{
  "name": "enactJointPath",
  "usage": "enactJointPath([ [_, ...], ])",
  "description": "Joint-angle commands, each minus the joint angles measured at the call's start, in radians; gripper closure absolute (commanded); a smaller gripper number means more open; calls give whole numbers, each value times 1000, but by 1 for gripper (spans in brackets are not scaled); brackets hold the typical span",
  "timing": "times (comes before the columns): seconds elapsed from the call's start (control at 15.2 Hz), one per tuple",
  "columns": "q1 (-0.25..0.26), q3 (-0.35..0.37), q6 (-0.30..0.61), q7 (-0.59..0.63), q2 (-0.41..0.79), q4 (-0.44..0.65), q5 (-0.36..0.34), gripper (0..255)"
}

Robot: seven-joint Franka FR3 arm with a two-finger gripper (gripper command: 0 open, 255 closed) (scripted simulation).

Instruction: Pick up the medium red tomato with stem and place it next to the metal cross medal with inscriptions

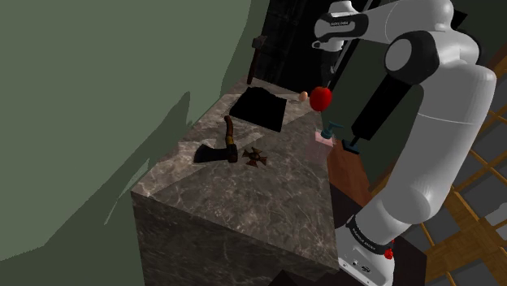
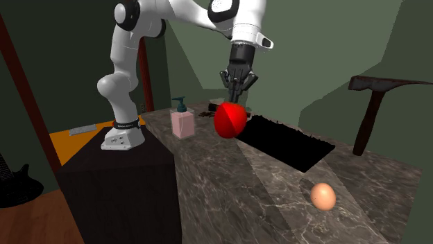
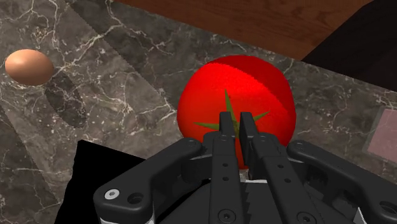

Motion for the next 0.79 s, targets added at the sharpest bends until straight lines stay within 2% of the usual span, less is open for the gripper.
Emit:
enactJointPath([
  [0.0,-1,-1,-29,-6,2,31,1,255],
  [0.73,-19,-5,-182,-45,26,213,15,255],
])
